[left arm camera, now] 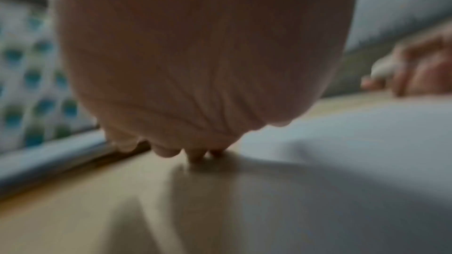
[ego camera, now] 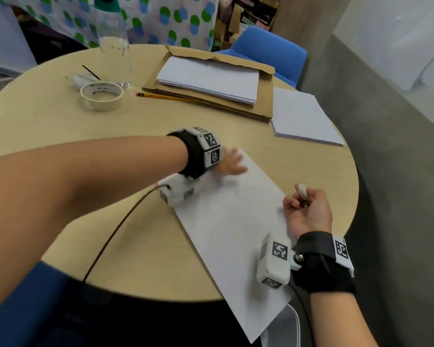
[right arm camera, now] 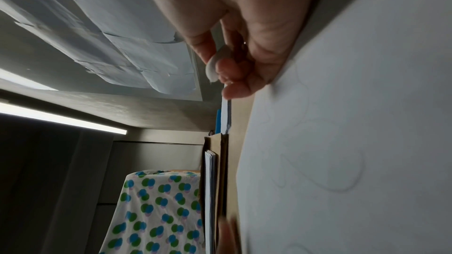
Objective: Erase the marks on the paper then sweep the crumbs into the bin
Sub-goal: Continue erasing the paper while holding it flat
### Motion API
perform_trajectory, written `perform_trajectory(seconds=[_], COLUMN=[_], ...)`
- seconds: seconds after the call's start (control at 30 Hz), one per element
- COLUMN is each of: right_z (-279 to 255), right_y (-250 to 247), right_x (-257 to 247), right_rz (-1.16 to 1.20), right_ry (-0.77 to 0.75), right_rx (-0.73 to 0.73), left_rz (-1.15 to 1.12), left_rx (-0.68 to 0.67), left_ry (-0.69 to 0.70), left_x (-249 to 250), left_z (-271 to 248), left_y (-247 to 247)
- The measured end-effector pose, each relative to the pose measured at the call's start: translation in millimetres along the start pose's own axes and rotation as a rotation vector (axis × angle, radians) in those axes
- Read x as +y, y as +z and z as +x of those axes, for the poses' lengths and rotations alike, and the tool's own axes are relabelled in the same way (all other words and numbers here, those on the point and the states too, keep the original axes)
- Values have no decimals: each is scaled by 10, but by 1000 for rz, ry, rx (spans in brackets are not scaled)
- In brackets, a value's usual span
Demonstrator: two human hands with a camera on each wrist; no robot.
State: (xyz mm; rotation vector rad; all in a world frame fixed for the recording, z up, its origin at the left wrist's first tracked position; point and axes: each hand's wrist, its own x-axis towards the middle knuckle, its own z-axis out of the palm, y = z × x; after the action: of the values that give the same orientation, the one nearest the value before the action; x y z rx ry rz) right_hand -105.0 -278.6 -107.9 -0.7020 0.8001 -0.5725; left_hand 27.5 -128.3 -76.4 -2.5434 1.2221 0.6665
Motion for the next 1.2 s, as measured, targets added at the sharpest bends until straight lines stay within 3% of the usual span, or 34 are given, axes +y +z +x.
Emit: perform_trajectory(seconds=[0.07,0.1,0.17,0.27,0.33,0.4,0.57,0.63,0.77,0.9,1.0,1.13,1.2], right_z=[-13,-20,-24,-15,-8,-36,-227,-291,-311,-272,-346,-481,-388], right_y=[9,14,24,48,103,200,548,665,859,1046,1098,1028,1033], right_x=[-5,-13,-23,-27,-29,-45,-51,12,105,164,282,465,393], right_rz=[9,13,21,16,-17,-109,-529,-725,-1068,-1473,-1564,-1699,-1684], right_ry=[-24,-34,-43,-35,-26,0,164,208,214,124,99,7,27], right_rx=[27,37,52,82,97,50,-446,-551,-595,-566,-614,-792,-739], left_rz=[-24,-28,-51,-15,22,-26,-246,-331,-417,-361,-327,-260,-201], left_rx=[88,97,81,-60,-173,-175,-108,-92,-29,-92,-133,-168,-166], left_ry=[-264,-311,-244,80,212,228,200,200,230,268,295,315,314], left_x=[-365,-449,-373,-143,-86,-153,-359,-420,-546,-593,-592,-598,-601], left_z=[92,67,-116,-402,-463,-434,-307,-306,-264,-206,-177,-138,-123], left_y=[-16,-25,7,99,238,321,327,273,232,229,190,185,187])
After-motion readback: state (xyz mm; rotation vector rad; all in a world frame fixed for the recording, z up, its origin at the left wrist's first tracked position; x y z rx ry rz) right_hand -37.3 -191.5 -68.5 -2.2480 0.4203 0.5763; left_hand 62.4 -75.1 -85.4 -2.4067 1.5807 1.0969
